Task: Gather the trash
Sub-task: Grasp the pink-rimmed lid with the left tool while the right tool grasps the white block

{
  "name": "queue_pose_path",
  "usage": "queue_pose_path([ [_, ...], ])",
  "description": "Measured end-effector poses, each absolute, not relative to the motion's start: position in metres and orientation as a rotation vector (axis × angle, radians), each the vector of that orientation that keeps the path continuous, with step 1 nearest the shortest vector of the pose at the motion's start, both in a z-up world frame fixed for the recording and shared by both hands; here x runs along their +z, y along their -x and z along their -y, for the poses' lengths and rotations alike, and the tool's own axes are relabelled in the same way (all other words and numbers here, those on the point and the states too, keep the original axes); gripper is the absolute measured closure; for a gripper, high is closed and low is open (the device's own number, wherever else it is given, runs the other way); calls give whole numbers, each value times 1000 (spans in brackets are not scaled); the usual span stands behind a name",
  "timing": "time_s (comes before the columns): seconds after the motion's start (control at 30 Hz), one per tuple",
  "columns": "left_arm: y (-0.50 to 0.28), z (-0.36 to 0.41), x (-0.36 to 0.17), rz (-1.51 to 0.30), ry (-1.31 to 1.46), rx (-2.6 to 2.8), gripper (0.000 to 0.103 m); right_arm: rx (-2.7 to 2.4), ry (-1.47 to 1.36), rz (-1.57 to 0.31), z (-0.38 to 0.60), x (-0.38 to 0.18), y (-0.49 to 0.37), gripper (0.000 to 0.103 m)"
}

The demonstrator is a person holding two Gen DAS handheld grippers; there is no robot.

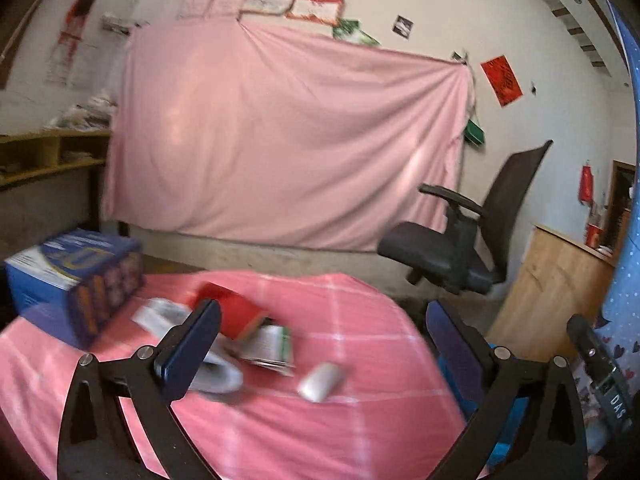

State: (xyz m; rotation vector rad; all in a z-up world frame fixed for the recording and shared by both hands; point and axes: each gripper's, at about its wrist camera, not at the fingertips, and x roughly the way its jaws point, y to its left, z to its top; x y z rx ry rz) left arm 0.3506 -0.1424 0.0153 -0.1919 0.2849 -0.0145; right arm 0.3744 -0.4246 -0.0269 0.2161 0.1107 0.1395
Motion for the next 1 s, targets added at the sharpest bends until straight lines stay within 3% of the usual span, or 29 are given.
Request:
queue_pose_path([
  [0.53, -296, 54, -2, -232, 157, 158, 3, 333, -65, -32, 320, -8, -358, 0],
  [1.0, -316, 20, -47, -427, 87, 163, 3, 374, 74, -311, 268, -53, -407, 0],
])
